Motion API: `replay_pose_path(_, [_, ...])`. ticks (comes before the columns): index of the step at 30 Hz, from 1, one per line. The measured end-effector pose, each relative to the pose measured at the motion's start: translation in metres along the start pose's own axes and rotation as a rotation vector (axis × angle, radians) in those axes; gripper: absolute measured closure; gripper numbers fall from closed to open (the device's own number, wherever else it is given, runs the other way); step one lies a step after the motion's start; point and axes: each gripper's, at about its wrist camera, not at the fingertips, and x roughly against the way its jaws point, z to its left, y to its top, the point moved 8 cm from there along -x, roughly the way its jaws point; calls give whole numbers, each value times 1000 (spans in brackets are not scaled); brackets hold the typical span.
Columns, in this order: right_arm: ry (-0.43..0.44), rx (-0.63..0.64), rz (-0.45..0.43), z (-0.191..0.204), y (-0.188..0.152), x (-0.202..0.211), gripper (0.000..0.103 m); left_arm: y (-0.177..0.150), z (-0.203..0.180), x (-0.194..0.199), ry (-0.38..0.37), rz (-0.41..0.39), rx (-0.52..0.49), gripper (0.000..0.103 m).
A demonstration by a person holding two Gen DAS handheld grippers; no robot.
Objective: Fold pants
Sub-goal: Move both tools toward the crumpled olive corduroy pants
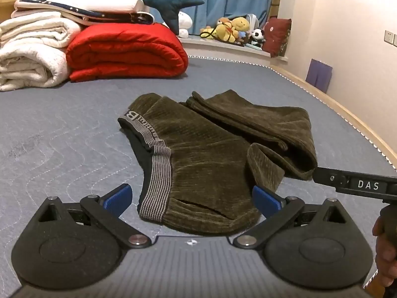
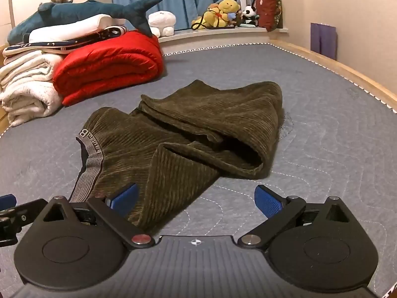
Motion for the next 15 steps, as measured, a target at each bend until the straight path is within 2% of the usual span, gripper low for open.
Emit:
replay_pose_path(3, [-6, 11, -28, -1, 2, 3, 4, -4, -1, 0, 6, -14, 16, 0])
replay_pose_path(5, [-34, 62, -22, 11, 0, 3, 4, -6, 1, -1, 14, -2, 22, 0])
replay_pose_path(9, [-32, 74, -25, 15, -1, 8, 4, -15, 9, -8, 51, 79, 19, 0])
replay_pose_path(12, [-49, 93, -14, 16, -4, 8, 4, -21, 15, -13, 32, 131, 52, 0])
replay_pose_path(15, [-67, 92, 10, 13, -8, 5, 4, -20, 16, -10, 9, 131, 75, 0])
